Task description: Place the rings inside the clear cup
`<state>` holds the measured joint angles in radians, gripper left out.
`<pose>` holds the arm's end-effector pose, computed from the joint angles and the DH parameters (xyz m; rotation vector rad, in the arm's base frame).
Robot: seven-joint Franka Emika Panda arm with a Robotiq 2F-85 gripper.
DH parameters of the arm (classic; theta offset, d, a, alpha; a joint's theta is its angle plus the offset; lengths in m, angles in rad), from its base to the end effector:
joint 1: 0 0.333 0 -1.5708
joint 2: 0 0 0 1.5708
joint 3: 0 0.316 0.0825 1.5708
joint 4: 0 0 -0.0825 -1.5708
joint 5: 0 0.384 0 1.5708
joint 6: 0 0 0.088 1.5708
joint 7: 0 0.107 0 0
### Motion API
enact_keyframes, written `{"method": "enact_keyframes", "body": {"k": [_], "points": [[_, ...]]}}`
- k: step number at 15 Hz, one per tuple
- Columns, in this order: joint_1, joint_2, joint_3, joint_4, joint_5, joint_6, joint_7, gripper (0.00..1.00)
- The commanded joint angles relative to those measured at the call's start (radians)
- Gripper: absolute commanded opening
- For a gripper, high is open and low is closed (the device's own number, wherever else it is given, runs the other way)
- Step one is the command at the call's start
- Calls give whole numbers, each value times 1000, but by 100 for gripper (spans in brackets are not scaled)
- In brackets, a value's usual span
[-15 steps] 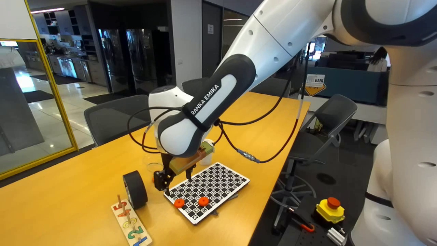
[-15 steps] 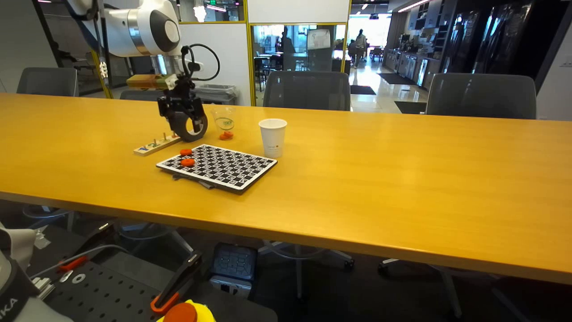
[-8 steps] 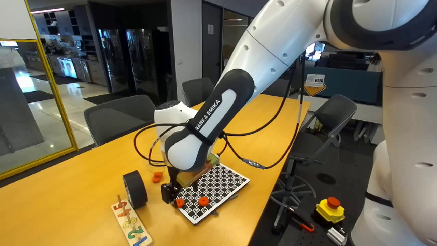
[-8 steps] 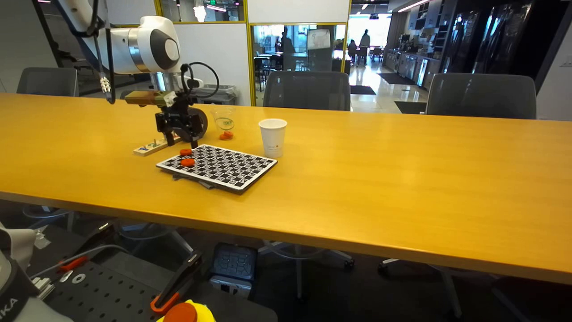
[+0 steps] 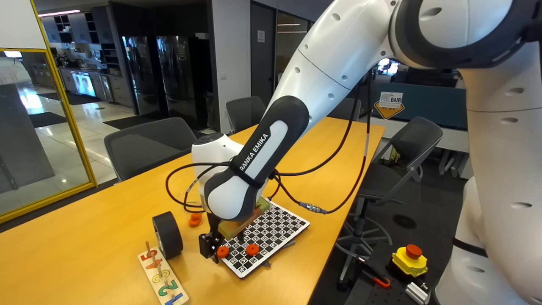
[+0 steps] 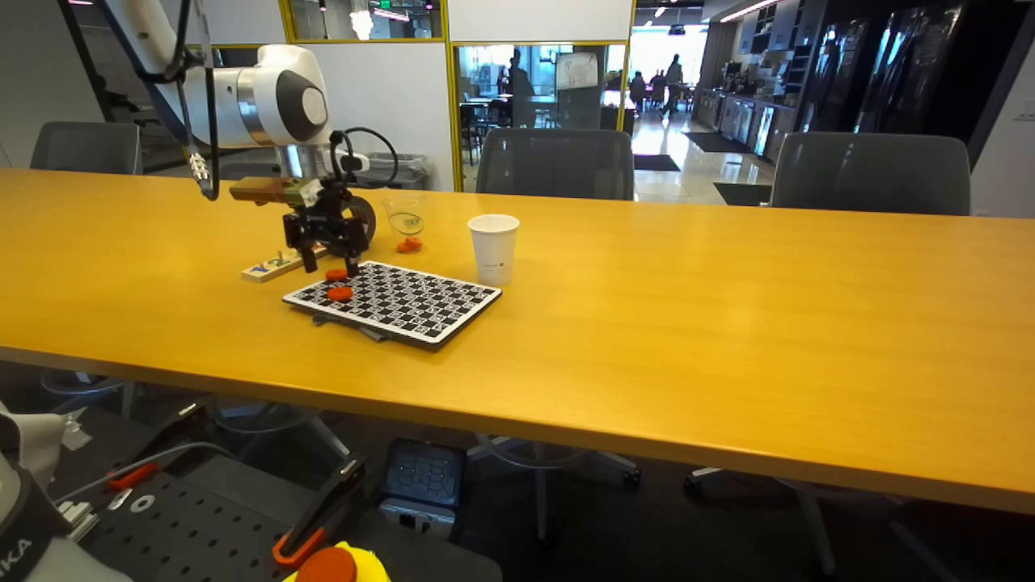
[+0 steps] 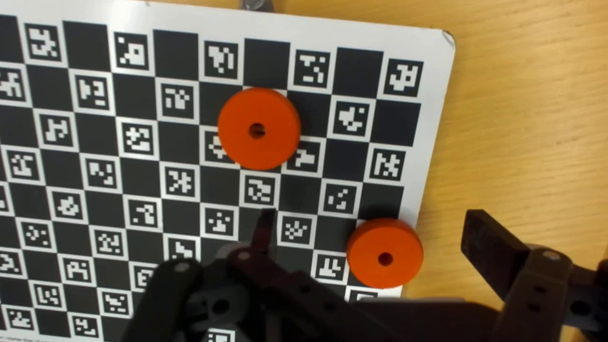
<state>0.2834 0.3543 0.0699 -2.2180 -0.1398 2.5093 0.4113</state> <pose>0.5104 0.1900 0.2099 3.0665 0.0825 -0.0552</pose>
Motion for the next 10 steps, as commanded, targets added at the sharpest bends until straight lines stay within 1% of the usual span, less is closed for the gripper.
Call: {"method": "enact_keyframes", "body": {"k": [1,10], "points": [[-3,22,7,26,11,31,-20,100],[1,45,8,53,13,49,-31,100]]}}
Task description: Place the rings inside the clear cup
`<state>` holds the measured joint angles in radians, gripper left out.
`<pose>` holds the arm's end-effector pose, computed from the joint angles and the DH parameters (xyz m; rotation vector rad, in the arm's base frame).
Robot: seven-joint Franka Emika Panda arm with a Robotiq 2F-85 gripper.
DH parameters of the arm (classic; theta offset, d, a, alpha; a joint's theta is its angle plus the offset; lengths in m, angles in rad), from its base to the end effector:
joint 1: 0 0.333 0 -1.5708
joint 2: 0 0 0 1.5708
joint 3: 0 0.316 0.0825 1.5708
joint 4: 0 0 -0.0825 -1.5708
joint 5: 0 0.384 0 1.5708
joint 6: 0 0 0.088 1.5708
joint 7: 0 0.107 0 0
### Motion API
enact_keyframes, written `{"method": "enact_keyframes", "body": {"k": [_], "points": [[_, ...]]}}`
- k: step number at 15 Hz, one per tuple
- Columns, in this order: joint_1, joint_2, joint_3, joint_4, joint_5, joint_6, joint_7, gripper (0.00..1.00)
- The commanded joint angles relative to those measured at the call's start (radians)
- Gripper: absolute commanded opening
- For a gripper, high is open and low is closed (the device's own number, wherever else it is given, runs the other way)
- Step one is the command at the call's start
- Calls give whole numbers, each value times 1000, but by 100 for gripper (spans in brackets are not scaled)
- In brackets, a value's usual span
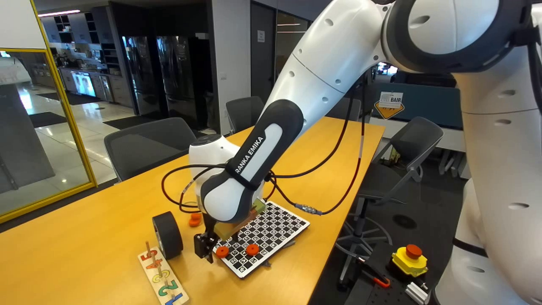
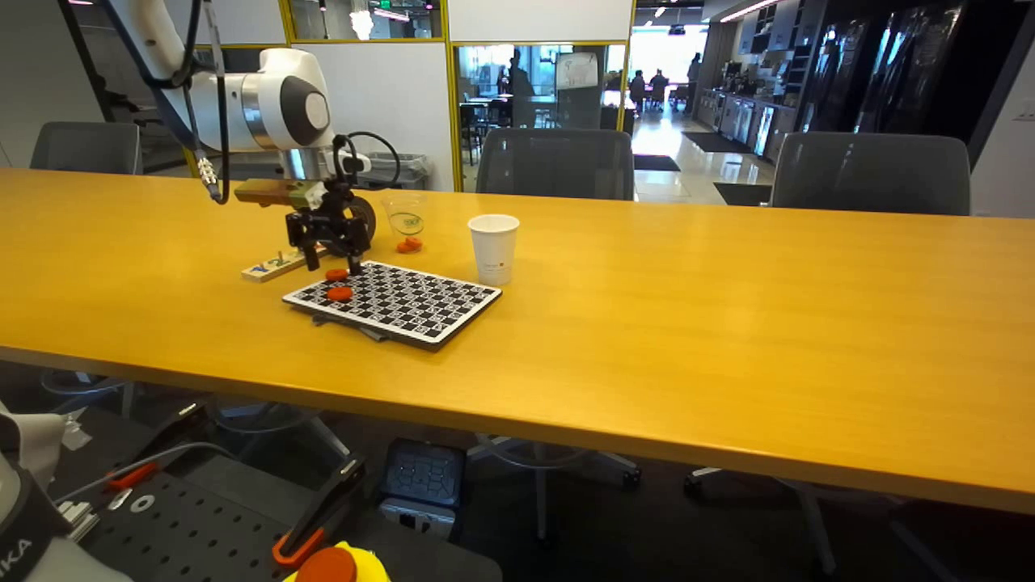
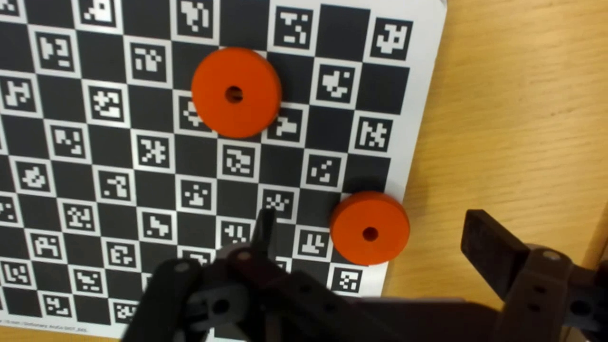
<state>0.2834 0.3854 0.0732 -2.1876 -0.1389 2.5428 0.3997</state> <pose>0.5205 0.1963 0.2066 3.0840 0.1046 -0.0118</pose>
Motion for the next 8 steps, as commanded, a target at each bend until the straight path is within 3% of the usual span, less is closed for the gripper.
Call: {"method": "enact_keyframes", "body": {"k": [1,3,8], "points": [[1,17,4,25,12,16,-21,75],[1,19,5,26,14,17,-24,68],[0,23,6,27,18,15,-27,29]]}}
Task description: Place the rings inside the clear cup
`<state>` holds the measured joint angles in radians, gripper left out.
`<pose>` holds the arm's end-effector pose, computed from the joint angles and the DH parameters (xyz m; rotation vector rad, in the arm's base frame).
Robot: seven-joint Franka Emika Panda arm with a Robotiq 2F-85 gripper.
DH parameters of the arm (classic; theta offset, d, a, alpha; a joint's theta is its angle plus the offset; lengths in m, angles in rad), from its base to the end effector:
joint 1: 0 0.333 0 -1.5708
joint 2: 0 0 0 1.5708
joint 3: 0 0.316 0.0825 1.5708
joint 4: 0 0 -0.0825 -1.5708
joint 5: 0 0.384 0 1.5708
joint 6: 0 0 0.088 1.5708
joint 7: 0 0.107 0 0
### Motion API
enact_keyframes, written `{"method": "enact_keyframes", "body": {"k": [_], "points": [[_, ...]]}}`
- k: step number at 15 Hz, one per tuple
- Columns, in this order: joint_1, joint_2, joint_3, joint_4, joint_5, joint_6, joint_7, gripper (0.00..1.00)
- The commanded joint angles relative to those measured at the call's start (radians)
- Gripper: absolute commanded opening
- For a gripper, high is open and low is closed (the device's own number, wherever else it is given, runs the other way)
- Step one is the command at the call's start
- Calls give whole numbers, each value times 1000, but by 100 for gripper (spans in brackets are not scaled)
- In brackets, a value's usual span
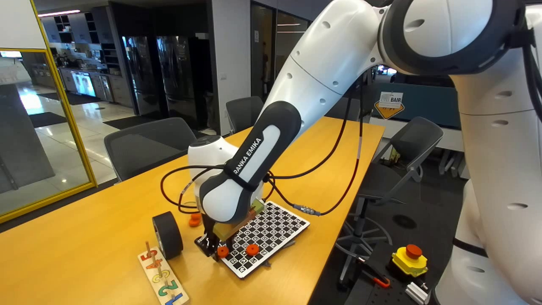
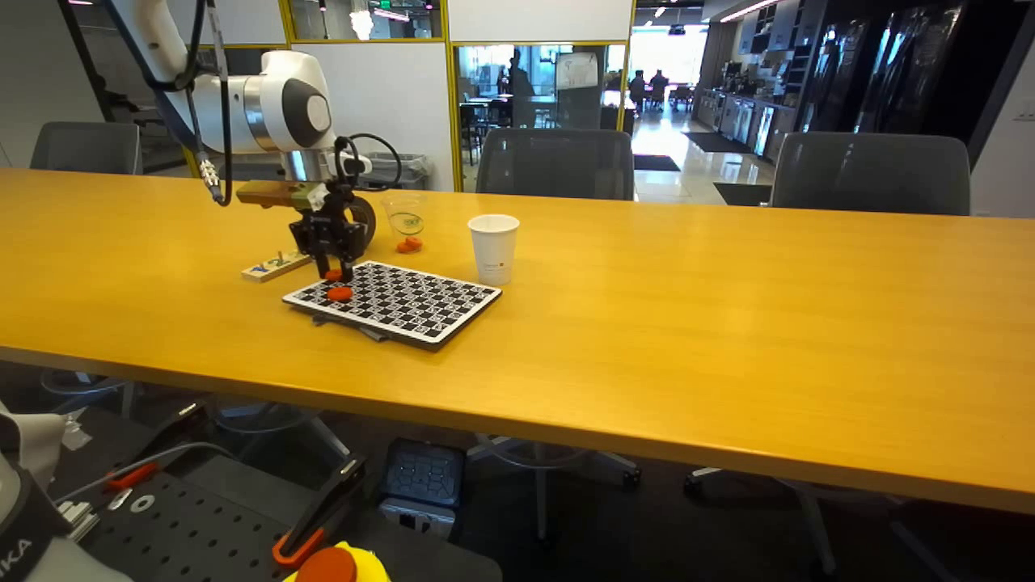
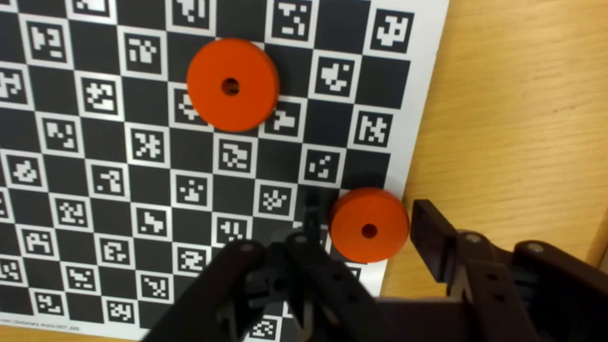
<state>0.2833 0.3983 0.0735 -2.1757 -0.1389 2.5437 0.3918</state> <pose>0.5234 0.1974 0.2038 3.0846 0.1167 -0.0128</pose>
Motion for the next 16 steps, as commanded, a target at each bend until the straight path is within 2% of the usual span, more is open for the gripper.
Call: {"method": "enact_keyframes", "body": {"k": [1,2,8,16], "points": [[0,10,6,17,18,14,-20,20],[0,9,7,18,20,12,-21,17],[6,-37,-4,32,3,-24,-12,19],[-12,-74,-18,192,-28,-84,-32,19]]}}
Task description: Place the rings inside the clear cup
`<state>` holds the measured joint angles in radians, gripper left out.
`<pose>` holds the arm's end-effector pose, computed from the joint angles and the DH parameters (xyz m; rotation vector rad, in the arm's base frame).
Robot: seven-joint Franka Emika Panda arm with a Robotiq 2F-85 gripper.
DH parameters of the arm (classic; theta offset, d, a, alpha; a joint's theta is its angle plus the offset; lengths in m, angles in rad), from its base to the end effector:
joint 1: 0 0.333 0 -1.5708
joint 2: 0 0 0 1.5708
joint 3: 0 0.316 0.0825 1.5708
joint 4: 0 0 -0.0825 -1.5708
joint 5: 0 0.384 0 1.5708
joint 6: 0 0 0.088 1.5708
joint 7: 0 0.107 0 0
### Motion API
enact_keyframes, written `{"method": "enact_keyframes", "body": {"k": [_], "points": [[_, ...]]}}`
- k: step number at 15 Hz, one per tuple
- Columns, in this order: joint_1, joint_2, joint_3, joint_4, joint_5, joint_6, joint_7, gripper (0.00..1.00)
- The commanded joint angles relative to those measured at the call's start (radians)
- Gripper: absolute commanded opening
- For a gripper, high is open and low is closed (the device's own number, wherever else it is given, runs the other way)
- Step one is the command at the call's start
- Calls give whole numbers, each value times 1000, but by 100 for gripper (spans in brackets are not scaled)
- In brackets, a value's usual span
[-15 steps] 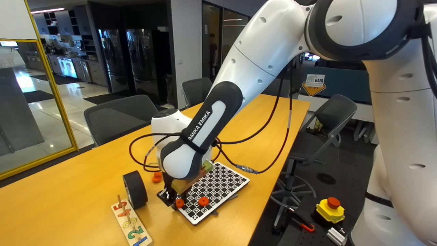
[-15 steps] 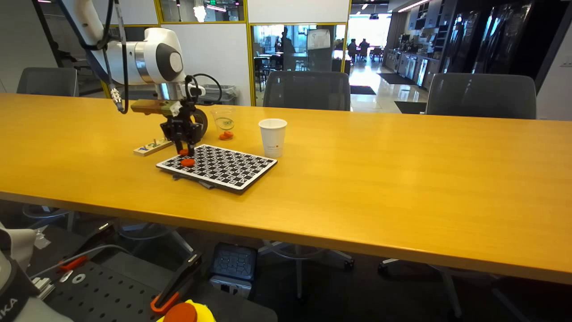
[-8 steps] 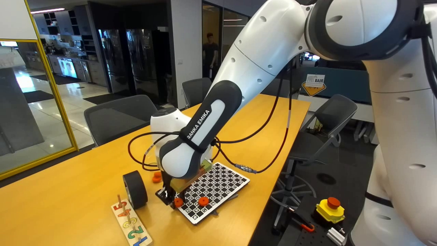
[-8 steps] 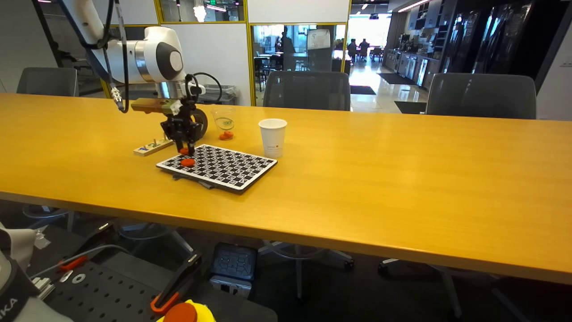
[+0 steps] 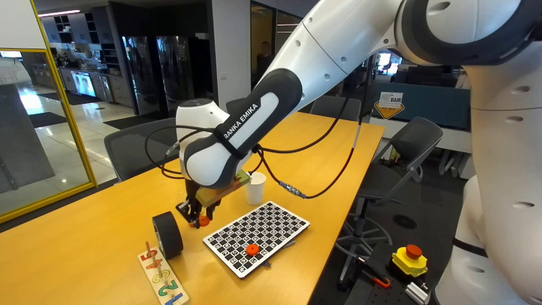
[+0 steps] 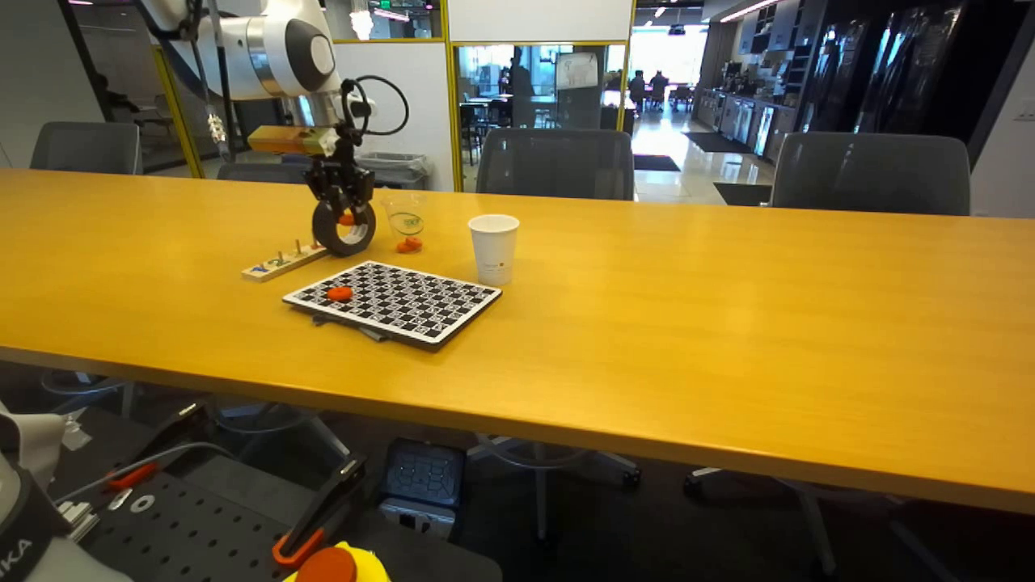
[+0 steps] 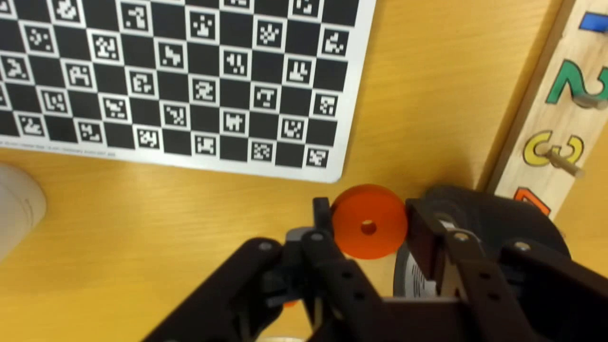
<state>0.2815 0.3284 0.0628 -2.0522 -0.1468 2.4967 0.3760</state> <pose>0.5690 0.2038 0.2886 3.1034 0.1179 0.2120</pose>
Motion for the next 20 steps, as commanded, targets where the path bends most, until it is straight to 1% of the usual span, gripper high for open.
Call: {"method": "enact_keyframes", "body": {"k": [1,7,14,15,16,17,18,20], "points": [[-18,7,-7,97,-14,-45,-30,19],[-59,110,-8,272,8,-107,-111,19],[-59,208,-15,406,2,-163,-140,19],[-59,217,-16,417,3,-168,-141,25],[-57,223,-18,428,1,-176,-137,67],[-55,229,-21,437,0,-180,-131,68],[-55,232,-21,442,1,-184,-130,73],[-50,227,-26,439,-5,-191,-119,88]]}}
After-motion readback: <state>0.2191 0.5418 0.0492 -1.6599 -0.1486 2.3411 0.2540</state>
